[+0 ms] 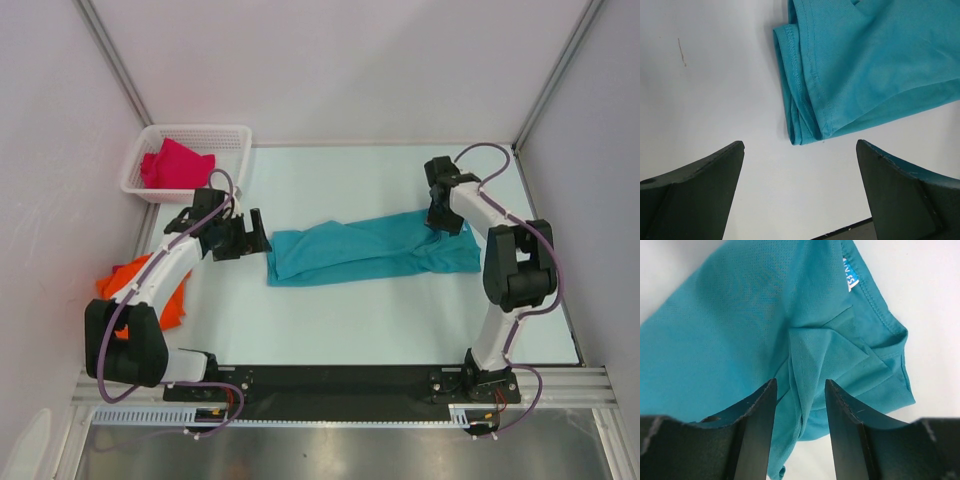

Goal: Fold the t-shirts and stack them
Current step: Fold the other side of the tshirt into a rectangle

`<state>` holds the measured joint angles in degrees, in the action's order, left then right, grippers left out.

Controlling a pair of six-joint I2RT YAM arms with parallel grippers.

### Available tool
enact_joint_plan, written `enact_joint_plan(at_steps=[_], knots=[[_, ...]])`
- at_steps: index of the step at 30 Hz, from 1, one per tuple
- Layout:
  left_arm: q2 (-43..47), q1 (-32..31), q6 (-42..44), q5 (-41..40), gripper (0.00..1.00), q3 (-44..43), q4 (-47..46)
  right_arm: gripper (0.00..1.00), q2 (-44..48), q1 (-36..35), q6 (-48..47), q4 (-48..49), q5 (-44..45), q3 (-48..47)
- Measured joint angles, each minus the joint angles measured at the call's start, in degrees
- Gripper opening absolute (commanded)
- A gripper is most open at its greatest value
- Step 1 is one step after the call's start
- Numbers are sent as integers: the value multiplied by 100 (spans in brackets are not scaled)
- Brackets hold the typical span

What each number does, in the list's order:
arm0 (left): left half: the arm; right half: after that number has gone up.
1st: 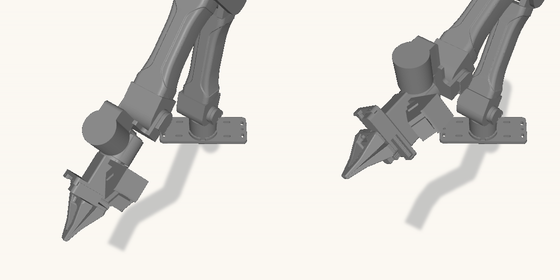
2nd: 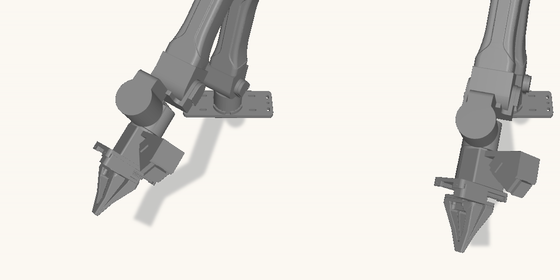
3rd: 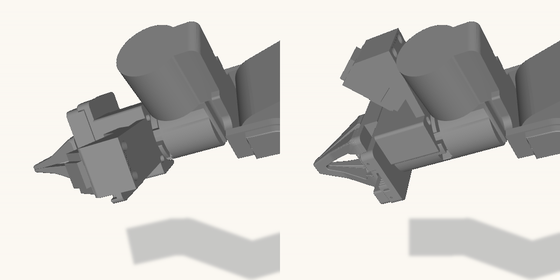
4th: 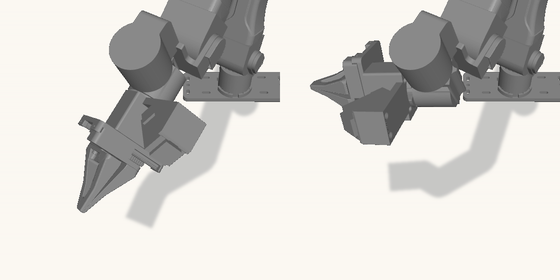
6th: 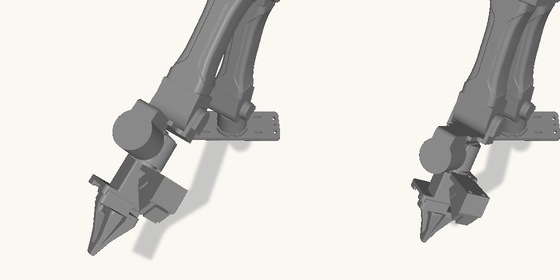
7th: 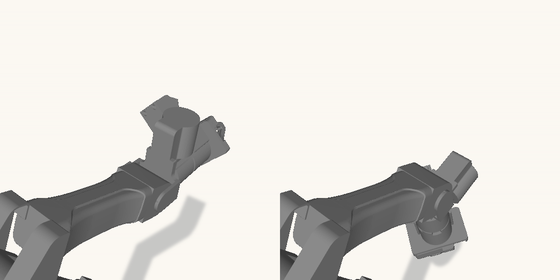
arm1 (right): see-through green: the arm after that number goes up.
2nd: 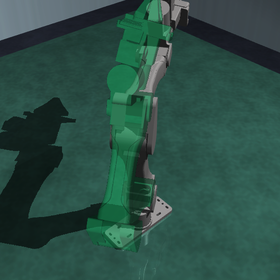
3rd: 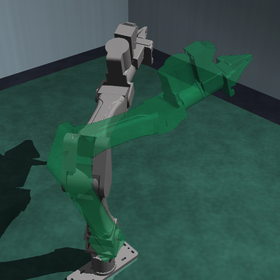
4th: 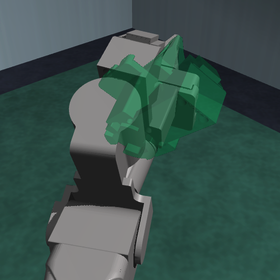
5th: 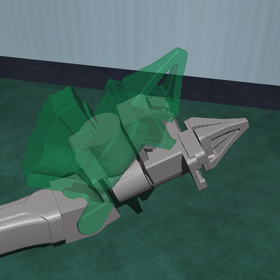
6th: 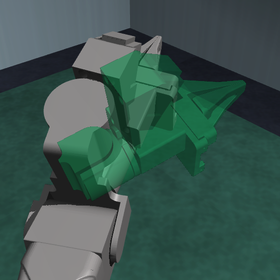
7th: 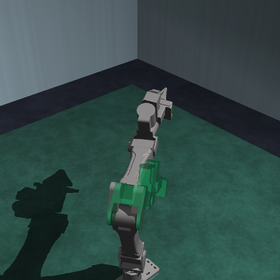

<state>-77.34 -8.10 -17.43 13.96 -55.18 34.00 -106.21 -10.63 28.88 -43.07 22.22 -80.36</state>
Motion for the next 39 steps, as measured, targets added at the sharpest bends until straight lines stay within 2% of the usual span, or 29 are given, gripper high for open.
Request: enact_joint_plan(at_steps=[6, 9, 10, 16, 27, 30, 31, 34, 39], knots=[[2, 0, 0, 2, 99, 0, 2, 47, -162, -28, 4, 125, -4, 103], [2, 0, -2, 2, 99, 0, 2, 22, -201, -61, 11, 153, -2, 173], [2, 0, 0, 2, 100, 0, 2, 0, -201, -76, 20, 155, -2, 205], [2, 0, 0, 2, 99, 0, 2, 0, -66, -164, 214, 216, 85, 619], [4, 0, 4, 35, 100, 0, 2, 6, 1137, -811, 616, -22, 439, 1513], [11, 2, 9, 46, 100, 0, 2, 17, 1259, -848, 715, -79, 490, 1698], [13, 2, 13, 46, 100, 0, 2, 25, 1272, -848, 743, -101, 503, 1751], [15, 2, 20, 66, 99, 0, 2, 34, 1279, -859, 813, -173, 544, 1843], [22, 2, 57, 90, 100, 0, 2, 38, 1279, -984, 870, -256, 590, 1856]])
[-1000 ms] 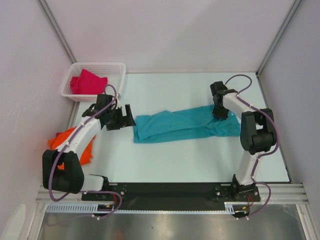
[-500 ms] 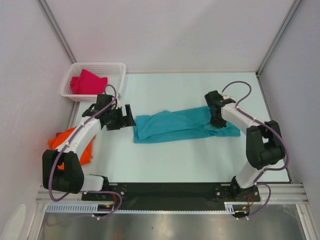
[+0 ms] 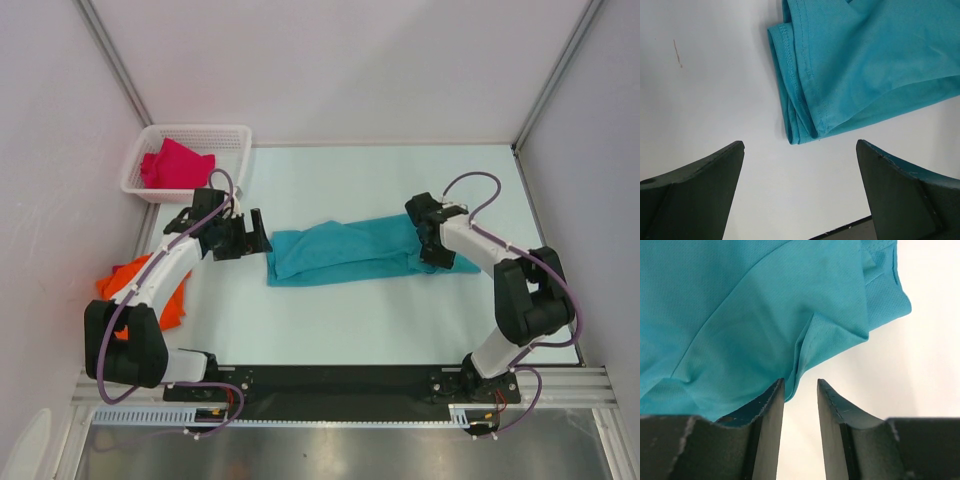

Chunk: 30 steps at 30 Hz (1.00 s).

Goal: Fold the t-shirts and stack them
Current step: Fold the other side of the tshirt into a rectangle

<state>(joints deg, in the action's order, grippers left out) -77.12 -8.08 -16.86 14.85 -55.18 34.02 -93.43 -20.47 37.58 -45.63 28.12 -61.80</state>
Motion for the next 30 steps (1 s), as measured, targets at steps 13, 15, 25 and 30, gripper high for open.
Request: enact_joint_plan(at_steps=[13, 15, 25, 30], knots=[[2, 0, 0, 52, 99, 0, -2, 41, 164, -111, -33, -297, 243, -192], [4, 0, 0, 57, 100, 2, -2, 41, 79, 17, -96, -286, 289, -457], [177, 50, 39, 46, 99, 11, 17, 39, -1106, 398, -422, 68, 424, -1292], [188, 94, 46, 48, 99, 11, 22, 39, -1246, 354, -417, 122, 433, -1038]])
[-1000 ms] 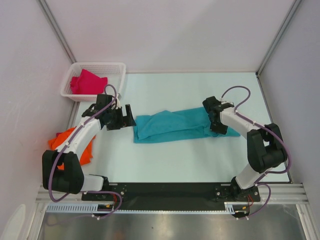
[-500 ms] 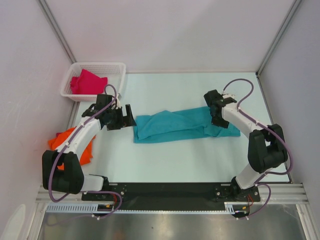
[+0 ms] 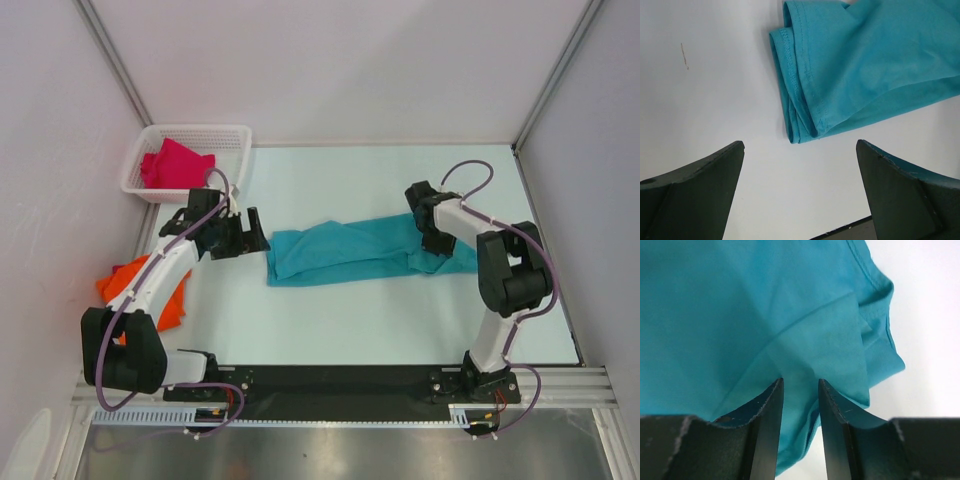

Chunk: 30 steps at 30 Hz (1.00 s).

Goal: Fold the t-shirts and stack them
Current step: Fold the other side of the tshirt into a rectangle

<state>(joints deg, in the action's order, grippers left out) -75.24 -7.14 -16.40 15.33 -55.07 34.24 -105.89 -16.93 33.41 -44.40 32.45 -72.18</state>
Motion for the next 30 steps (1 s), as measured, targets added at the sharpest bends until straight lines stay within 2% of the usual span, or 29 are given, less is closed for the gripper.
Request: enact_joint_plan(at_steps=[8, 16, 20, 24, 30], knots=[[0, 4, 0, 46, 99, 33, -13, 39, 822, -306, 166, -114, 9, 833], [0, 4, 0, 107, 100, 101, -28, 40, 1462, -470, 323, -297, 15, 1060], [2, 4, 0, 144, 99, 118, -31, 43, 1394, -348, 282, -315, -17, 977], [20, 7, 0, 142, 99, 140, -24, 49, 1034, 136, 173, -214, -214, 557], [85, 9, 0, 138, 100, 140, -17, 48, 271, 680, -61, -35, -363, -435]])
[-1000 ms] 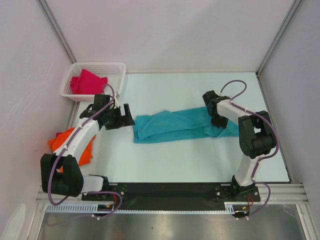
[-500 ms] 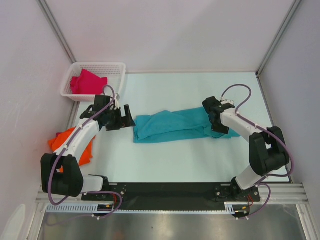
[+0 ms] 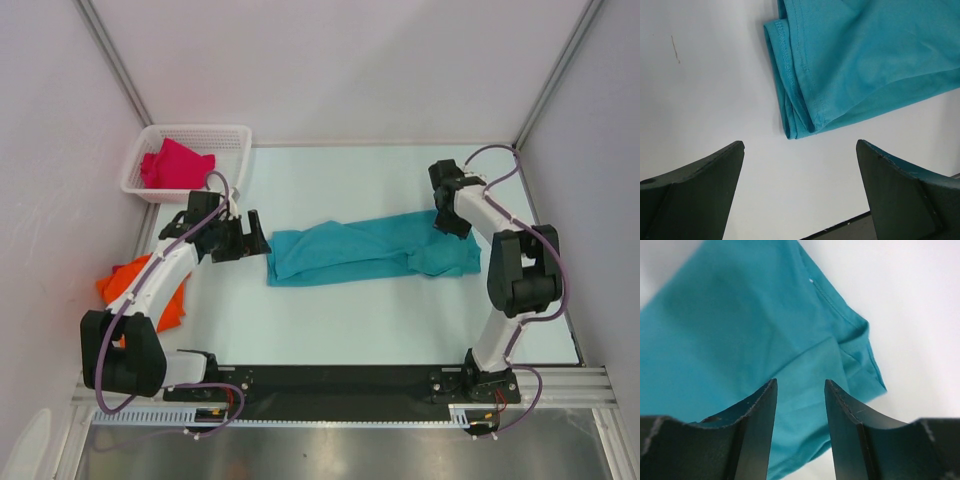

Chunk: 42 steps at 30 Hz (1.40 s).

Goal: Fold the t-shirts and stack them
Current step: Fold the other side of the tshirt into a rectangle

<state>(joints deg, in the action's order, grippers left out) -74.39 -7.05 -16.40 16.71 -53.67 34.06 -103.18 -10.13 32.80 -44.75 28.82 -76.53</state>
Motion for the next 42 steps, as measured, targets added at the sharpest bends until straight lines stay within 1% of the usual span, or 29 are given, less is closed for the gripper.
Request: enact_joint_plan(at_steps=[2, 5, 8, 12, 15, 23, 29, 32, 35, 38, 42], knots=[[4, 0, 0, -2, 99, 0, 0, 48, -76, 7, -33, 74, -55, -118], [7, 0, 0, -2, 100, 0, 2, 48, -50, -74, -33, 125, -94, -37], [4, 2, 0, -2, 99, 0, 7, 48, 175, -243, 0, 197, -133, 448], [4, 2, 0, 0, 100, 0, 9, 48, 693, -487, 111, 157, -216, 1250], [4, 7, 0, 0, 99, 0, 11, 47, 1073, -568, 175, 142, -251, 1683], [4, 7, 0, 2, 99, 0, 11, 48, 1700, -608, 348, 2, -262, 2221], [2, 7, -9, -2, 100, 0, 9, 47, 1825, -649, 385, -98, -275, 2216], [-105, 7, -96, -101, 99, -26, 17, 47, 1827, -684, 393, -225, -273, 2026], [-540, 9, -293, -101, 99, -236, 31, 48, 1858, -774, 407, -341, -267, 1668], [-1091, 11, -577, 245, 98, -476, -170, 48, 2037, -835, 407, -409, -262, 1381], [-1788, 4, -1088, 776, 96, -570, -721, 49, 2479, -861, 407, -509, -260, 1246]])
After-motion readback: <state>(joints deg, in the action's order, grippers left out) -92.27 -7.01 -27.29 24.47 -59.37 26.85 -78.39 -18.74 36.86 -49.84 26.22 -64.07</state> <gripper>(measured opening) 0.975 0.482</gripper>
